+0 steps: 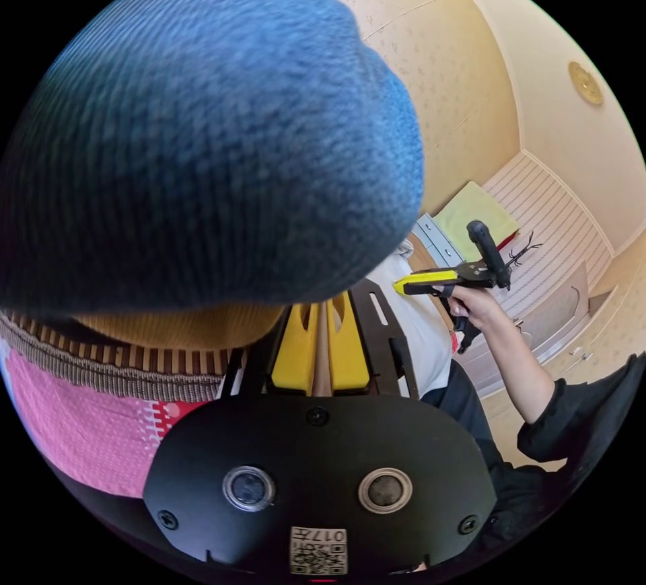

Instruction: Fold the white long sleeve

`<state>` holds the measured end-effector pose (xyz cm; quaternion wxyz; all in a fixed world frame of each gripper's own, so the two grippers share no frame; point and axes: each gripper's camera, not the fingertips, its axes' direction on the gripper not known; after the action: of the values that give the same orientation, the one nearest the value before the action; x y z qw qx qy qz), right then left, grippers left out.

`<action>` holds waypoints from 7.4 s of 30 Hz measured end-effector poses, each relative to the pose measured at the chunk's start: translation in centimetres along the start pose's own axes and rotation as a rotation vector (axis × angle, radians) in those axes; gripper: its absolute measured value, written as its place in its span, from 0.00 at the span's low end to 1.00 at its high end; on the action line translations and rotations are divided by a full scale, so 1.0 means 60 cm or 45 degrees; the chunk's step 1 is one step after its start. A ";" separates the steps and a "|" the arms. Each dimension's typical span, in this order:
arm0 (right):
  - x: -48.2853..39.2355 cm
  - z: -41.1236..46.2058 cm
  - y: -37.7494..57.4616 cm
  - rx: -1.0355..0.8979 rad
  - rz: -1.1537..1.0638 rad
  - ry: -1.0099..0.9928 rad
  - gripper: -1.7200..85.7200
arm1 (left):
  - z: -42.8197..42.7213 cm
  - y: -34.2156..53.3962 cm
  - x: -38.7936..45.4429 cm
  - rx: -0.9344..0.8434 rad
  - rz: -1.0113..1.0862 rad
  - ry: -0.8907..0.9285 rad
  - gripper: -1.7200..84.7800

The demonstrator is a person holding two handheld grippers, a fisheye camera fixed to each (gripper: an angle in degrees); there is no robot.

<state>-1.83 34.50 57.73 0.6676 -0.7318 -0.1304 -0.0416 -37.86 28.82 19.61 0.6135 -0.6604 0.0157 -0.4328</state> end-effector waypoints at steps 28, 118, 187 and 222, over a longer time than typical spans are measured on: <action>0.284 -0.043 0.319 0.281 1.152 0.077 0.28 | 0.406 -0.029 0.265 -0.238 0.344 -0.534 0.27; 0.177 -0.245 0.390 0.278 1.153 0.087 0.29 | 0.732 0.041 0.101 -0.489 0.395 -0.787 0.27; 0.181 -0.248 0.385 0.279 1.156 0.088 0.29 | 0.697 0.018 0.116 -0.489 0.393 -0.788 0.27; 0.192 -0.243 0.395 0.278 1.157 0.089 0.29 | 0.702 0.008 0.094 -0.489 0.393 -0.789 0.27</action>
<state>16.76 19.91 39.08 0.6953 -0.6383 0.2223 0.2445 -9.20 59.15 27.66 0.5123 -0.8523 0.0095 -0.1051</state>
